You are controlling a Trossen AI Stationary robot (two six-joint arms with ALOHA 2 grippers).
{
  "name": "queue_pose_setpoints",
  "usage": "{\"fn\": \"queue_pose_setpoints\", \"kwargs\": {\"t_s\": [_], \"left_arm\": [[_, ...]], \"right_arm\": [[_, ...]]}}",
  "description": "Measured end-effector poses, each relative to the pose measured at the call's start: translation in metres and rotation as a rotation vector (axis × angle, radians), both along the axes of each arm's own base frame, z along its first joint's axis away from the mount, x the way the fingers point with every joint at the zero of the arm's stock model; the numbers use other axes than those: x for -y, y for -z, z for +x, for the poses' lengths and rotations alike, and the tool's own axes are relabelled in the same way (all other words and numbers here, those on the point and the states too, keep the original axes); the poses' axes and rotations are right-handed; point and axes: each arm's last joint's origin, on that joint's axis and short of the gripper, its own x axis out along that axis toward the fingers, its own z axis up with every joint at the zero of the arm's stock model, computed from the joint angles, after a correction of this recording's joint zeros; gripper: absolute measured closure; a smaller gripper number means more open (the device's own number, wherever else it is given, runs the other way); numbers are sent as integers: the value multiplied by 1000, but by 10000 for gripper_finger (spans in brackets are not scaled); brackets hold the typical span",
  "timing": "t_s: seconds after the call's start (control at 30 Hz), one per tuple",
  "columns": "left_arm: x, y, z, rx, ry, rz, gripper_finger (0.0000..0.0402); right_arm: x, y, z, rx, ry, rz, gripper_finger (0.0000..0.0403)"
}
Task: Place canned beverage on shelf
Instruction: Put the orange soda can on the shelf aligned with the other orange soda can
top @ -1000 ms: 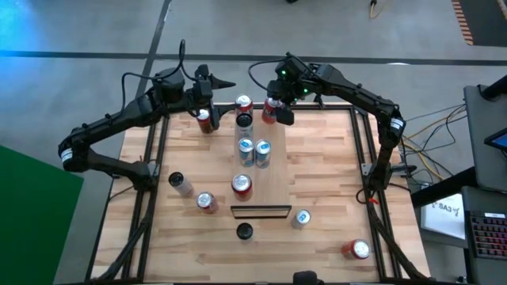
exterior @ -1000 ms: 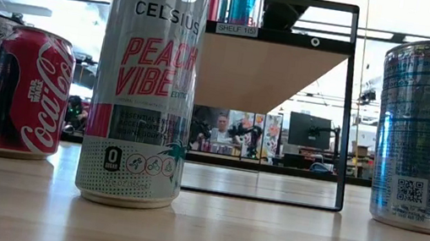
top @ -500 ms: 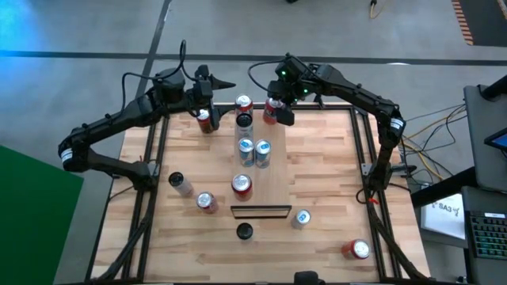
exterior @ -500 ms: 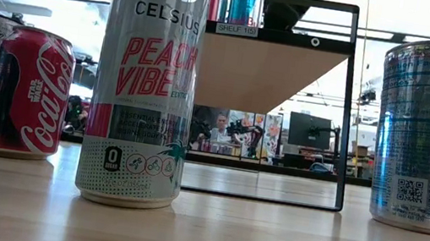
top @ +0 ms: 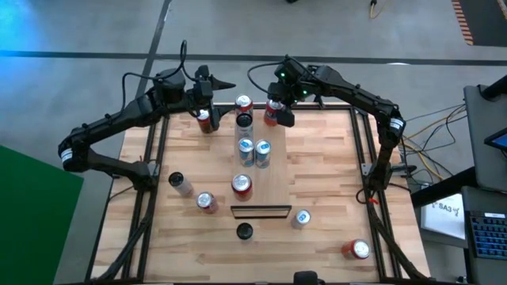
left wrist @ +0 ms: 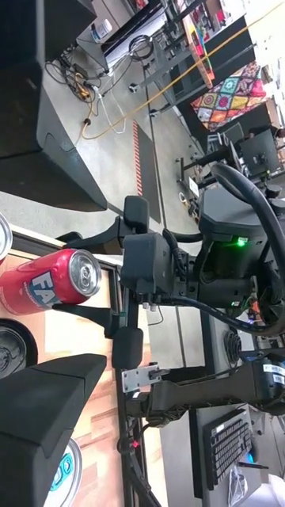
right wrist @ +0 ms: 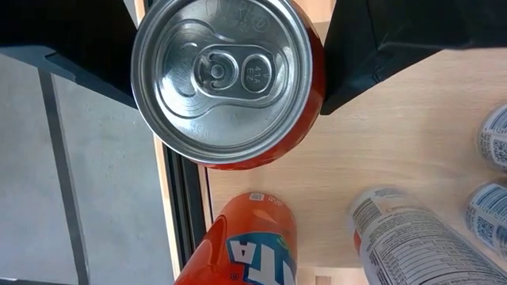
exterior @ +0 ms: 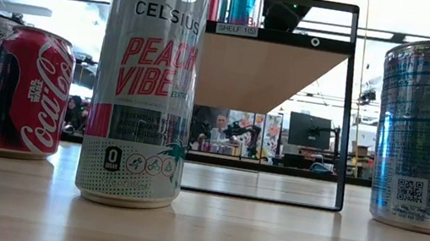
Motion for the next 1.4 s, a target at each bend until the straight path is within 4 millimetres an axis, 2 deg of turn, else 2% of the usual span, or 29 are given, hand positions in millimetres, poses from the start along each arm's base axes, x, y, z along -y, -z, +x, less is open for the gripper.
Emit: {"fn": "queue_pose_setpoints", "kwargs": {"t_s": [0.3, 1.4], "left_arm": [[0, 0, 0, -4, 0, -2, 125], [0, 1, 0, -14, 1, -7, 125]], "right_arm": [[0, 0, 0, -1, 0, 1, 75], [3, 5, 5, 41, 39, 10, 71]]}}
